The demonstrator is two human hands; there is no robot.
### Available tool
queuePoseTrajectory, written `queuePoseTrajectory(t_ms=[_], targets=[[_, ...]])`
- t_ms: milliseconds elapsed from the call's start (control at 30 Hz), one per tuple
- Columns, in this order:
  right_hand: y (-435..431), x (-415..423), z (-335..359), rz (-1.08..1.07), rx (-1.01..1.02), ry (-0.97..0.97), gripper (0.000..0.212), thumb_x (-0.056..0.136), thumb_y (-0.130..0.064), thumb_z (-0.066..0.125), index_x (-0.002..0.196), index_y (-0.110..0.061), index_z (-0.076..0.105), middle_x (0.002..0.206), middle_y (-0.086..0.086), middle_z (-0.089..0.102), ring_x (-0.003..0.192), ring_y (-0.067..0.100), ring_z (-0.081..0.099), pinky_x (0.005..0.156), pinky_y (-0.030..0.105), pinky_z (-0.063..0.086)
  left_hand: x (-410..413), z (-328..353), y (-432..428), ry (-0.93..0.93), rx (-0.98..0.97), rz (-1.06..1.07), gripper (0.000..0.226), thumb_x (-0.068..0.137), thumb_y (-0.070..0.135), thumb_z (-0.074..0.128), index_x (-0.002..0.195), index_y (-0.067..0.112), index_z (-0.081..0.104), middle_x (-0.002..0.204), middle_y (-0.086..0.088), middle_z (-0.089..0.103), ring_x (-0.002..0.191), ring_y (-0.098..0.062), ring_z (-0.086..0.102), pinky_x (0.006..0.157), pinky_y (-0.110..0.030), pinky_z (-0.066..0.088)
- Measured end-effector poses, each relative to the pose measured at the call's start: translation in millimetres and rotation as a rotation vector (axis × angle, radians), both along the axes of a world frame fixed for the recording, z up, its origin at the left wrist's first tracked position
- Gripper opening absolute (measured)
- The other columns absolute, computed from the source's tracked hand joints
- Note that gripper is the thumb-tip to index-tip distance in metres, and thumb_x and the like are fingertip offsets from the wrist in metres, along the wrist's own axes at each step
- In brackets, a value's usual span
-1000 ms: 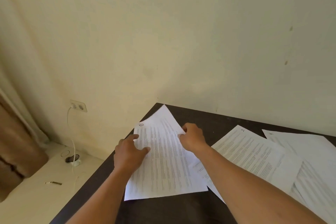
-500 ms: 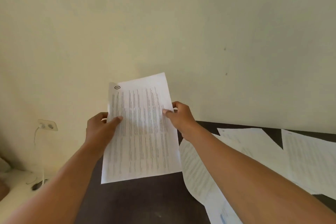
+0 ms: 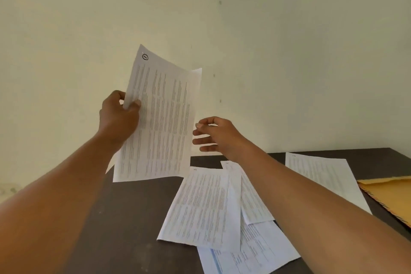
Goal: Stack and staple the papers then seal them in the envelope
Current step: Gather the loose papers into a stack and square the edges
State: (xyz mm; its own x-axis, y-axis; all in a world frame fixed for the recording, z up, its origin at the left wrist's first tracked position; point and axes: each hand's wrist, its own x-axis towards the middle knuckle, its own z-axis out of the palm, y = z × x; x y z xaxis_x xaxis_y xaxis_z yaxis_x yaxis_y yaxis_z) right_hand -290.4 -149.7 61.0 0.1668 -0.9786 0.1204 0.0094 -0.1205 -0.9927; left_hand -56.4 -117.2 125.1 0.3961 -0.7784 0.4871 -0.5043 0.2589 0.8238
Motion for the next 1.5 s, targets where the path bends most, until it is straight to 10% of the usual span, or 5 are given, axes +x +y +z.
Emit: queuePoseTrajectory(t_ms=[500, 733, 1000, 1233, 1500], targets=[[15, -221, -115, -0.643, 0.284, 0.636, 0.042, 0.099, -0.045, 0.057, 0.074, -0.012, 0.054, 0.072, 0.006, 0.058, 0.066, 0.018, 0.057, 0.064, 0.031, 0.048, -176, -141, -28, 0.271, 0.479, -0.426, 0.026, 0.099, 0.017, 0.059, 0.123, 0.008, 0.064, 0.095, -0.004, 0.070, 0.084, -0.023, 0.068, 0.069, -0.036, 0.054], [49, -293, -175, -1.025, 0.584, 1.082, 0.052, 0.086, -0.051, 0.070, 0.118, -0.015, 0.051, 0.120, 0.012, 0.053, 0.110, 0.031, 0.053, 0.085, 0.039, 0.051, -239, -188, -37, 0.310, 0.641, -0.532, 0.029, 0.099, 0.021, 0.059, 0.128, 0.015, 0.061, 0.100, -0.006, 0.074, 0.081, -0.026, 0.074, 0.062, -0.040, 0.059], [41, -315, -187, -0.949, 0.639, 0.926, 0.040, 0.080, -0.047, 0.076, 0.105, -0.023, 0.055, 0.104, 0.007, 0.062, 0.093, 0.028, 0.059, 0.087, 0.042, 0.053, -254, -193, -42, 0.412, 0.718, -0.579, 0.027, 0.098, 0.021, 0.062, 0.125, 0.017, 0.061, 0.103, -0.009, 0.076, 0.086, -0.033, 0.076, 0.083, -0.058, 0.059], [46, -294, -147, -0.677, 0.199, 0.463, 0.038, 0.096, -0.032, 0.067, 0.131, -0.025, 0.056, 0.126, 0.000, 0.067, 0.112, 0.025, 0.065, 0.096, 0.046, 0.054, -253, -174, -45, 0.555, 0.653, -0.613, 0.024, 0.098, 0.019, 0.062, 0.122, 0.018, 0.065, 0.102, -0.008, 0.078, 0.091, -0.033, 0.075, 0.085, -0.055, 0.059], [78, -252, -56, -0.134, 0.124, -0.055, 0.035, 0.091, -0.024, 0.075, 0.125, -0.030, 0.068, 0.115, 0.010, 0.076, 0.104, 0.029, 0.074, 0.060, 0.029, 0.051, -245, -142, -48, 0.605, 0.516, -0.487, 0.027, 0.100, 0.022, 0.058, 0.126, 0.018, 0.062, 0.109, -0.007, 0.069, 0.098, -0.031, 0.067, 0.092, -0.057, 0.054]])
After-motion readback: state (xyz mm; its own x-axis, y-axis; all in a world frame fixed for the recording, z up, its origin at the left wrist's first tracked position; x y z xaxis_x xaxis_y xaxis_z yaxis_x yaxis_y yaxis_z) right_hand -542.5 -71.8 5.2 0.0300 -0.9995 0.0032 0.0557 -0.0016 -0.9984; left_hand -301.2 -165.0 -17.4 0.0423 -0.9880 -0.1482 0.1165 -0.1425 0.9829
